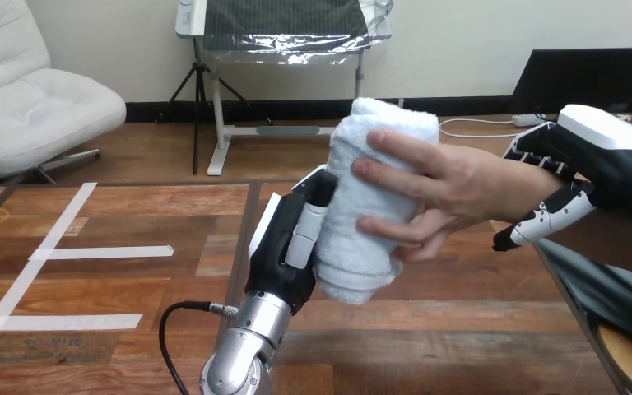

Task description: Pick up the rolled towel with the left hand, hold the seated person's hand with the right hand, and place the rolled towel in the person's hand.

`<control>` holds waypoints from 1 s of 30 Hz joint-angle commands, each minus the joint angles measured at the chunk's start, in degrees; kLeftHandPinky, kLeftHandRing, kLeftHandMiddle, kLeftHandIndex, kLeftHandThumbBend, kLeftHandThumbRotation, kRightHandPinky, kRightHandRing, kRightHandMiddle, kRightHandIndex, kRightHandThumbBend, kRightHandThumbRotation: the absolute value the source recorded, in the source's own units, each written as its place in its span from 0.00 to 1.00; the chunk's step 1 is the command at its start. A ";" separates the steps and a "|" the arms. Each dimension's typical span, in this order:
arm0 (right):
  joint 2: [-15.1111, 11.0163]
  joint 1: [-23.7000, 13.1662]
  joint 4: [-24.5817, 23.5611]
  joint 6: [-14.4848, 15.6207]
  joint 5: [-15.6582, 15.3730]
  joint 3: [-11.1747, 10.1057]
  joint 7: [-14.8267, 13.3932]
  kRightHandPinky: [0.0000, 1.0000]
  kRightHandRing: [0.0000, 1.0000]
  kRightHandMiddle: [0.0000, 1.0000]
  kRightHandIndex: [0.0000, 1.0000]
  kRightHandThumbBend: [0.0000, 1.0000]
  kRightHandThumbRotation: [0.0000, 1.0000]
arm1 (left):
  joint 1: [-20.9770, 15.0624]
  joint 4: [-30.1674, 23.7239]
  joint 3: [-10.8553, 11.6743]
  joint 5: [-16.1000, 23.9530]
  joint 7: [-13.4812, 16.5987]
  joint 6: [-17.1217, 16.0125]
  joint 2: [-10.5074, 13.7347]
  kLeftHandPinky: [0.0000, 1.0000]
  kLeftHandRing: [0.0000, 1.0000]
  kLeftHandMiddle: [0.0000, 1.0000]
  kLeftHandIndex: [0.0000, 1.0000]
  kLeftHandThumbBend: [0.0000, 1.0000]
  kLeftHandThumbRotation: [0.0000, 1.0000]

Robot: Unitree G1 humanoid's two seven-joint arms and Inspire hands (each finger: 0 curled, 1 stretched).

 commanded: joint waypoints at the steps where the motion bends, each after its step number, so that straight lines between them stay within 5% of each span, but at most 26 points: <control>1: -0.28 -1.87 0.90 0.01 -0.35 0.53 0.01 0.45 0.53 0.58 0.60 0.94 0.22 | -0.18 -2.61 0.10 -0.80 -0.76 -1.47 -5.74 0.69 0.73 0.72 0.74 1.00 1.00; 30: -0.05 -1.65 0.88 1.41 0.25 0.16 1.46 0.52 0.59 0.64 0.67 0.96 0.28 | 0.18 -3.34 1.24 -5.05 -2.23 0.32 -7.07 0.71 0.73 0.74 0.73 1.00 1.00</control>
